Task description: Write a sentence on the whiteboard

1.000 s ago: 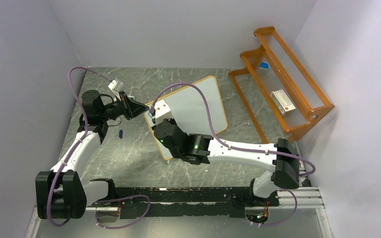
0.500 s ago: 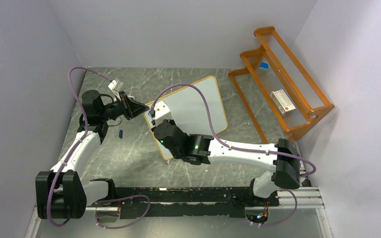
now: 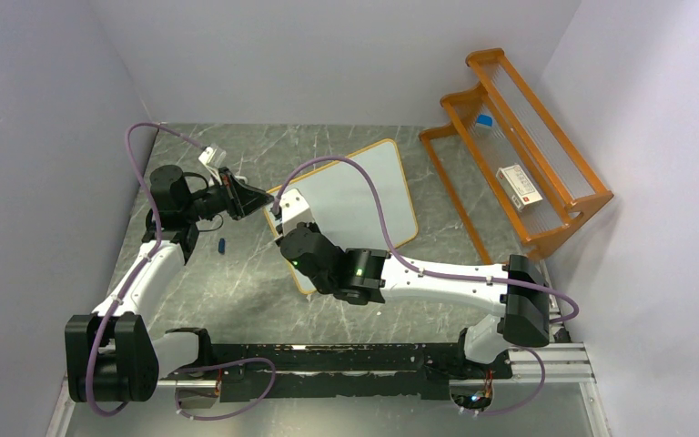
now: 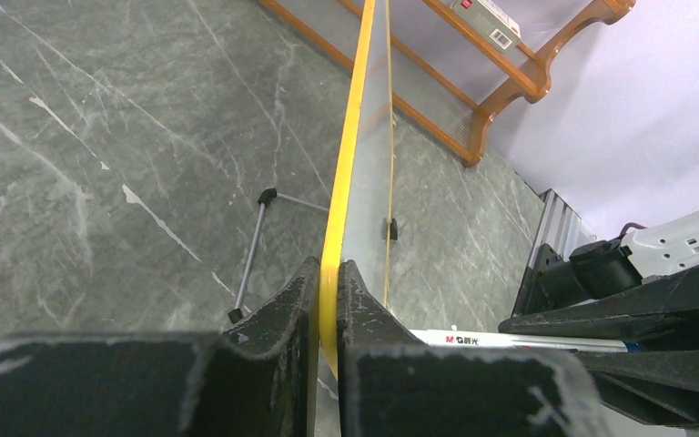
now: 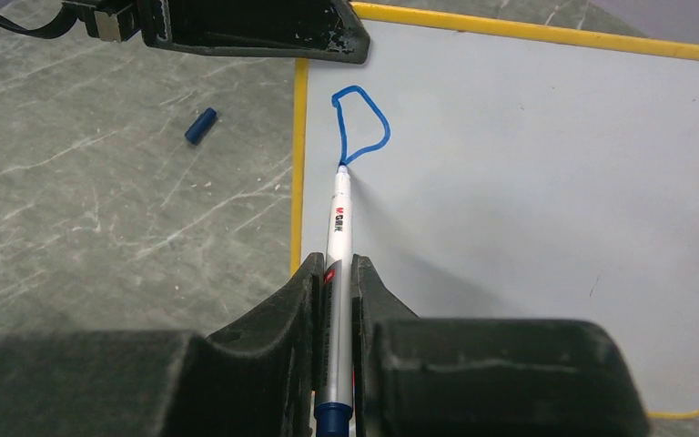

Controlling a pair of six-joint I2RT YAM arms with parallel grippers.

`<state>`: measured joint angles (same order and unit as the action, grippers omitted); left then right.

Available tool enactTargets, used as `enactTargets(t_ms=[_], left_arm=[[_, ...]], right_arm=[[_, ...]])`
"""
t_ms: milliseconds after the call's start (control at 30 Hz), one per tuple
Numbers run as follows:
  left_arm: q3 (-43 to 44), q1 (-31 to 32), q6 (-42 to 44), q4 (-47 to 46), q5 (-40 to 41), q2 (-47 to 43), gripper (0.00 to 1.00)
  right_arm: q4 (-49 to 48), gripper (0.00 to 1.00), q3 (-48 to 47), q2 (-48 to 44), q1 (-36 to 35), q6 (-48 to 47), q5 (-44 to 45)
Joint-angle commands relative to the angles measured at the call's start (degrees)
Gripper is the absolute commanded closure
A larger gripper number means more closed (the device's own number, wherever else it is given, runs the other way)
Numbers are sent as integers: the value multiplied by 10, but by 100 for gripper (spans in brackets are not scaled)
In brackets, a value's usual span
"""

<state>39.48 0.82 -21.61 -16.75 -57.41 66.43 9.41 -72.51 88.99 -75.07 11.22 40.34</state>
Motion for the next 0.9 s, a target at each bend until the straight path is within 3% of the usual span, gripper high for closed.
enactTargets(t_ms=[0,867], left_arm=[[-3,12,24,48,-1,8,95],[-4,12,25,48,0,8,95]], right_arm=[[-6,100,-3,8,-2,2,14],[21,100,16,-5,-1,24,72]])
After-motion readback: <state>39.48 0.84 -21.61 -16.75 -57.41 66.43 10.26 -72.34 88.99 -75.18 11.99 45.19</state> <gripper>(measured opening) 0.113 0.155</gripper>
